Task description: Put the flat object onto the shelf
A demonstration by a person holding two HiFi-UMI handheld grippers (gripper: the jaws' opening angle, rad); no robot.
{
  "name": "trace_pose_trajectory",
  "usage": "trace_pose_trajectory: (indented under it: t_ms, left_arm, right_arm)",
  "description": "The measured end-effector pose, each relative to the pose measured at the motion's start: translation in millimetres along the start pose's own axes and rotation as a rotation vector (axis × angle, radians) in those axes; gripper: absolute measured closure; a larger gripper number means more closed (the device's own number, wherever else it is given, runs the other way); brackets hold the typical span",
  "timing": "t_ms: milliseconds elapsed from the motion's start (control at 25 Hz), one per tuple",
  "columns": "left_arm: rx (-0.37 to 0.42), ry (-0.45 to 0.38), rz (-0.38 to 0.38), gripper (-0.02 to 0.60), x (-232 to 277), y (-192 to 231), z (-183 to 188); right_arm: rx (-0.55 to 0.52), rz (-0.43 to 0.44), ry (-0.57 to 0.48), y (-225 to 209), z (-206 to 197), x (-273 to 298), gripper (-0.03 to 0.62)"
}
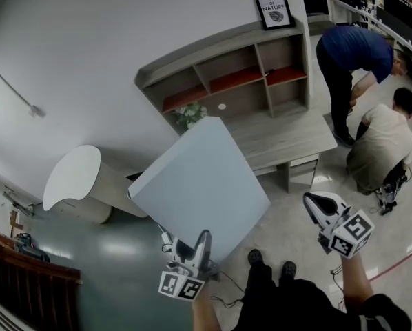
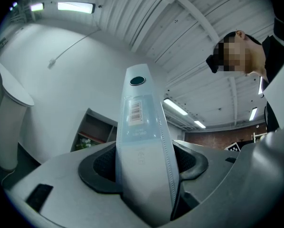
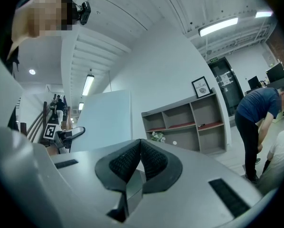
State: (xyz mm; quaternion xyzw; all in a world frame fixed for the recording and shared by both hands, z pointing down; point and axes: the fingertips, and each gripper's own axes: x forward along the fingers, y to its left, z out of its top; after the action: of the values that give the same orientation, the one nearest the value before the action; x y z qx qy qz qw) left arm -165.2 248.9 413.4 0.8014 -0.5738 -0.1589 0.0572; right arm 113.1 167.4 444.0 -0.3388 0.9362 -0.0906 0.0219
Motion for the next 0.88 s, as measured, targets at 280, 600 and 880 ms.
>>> trace_pose_trajectory:
  t_ms: [280, 600, 880]
  left_arm:
    - [-0.029, 0.016, -0.022, 0.265, 22.3, 19.8, -10.1]
    - [-0.059, -0.001, -0.080, 0.268, 71.2, 53.6, -8.2]
    - [-0.075, -0.028, -0.115, 0.270, 116.5, 103.3, 5.4]
  right_arm:
    - [0.005, -0.036, 0.027, -13.1, -7.5, 12.2, 0.583]
    - [-0.035, -0.084, 0.027, -34.2, 13.0, 53.4, 0.583]
    - [-0.074, -0.107, 0.001, -45.4, 40.0, 111.2, 0.583]
